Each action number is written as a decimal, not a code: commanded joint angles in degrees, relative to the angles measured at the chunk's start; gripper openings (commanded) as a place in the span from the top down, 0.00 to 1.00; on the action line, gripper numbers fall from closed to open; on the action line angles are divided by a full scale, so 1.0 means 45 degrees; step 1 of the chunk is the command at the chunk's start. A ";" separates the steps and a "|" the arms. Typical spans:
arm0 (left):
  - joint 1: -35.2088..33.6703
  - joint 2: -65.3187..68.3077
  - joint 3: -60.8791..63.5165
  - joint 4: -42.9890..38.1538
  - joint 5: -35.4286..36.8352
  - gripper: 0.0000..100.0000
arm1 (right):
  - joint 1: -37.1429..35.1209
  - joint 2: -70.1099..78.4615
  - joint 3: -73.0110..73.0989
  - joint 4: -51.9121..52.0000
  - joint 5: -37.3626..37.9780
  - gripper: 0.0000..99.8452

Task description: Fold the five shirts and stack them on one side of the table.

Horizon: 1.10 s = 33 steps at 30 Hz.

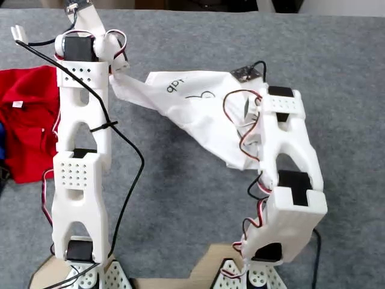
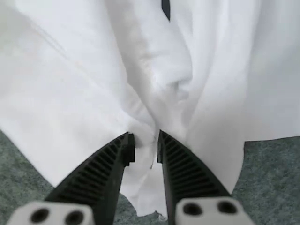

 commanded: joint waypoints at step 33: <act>-0.0059 -0.0869 -0.0020 0.0137 -0.0293 0.98 | -0.0947 -0.1748 -0.0147 0.0664 0.0254 0.87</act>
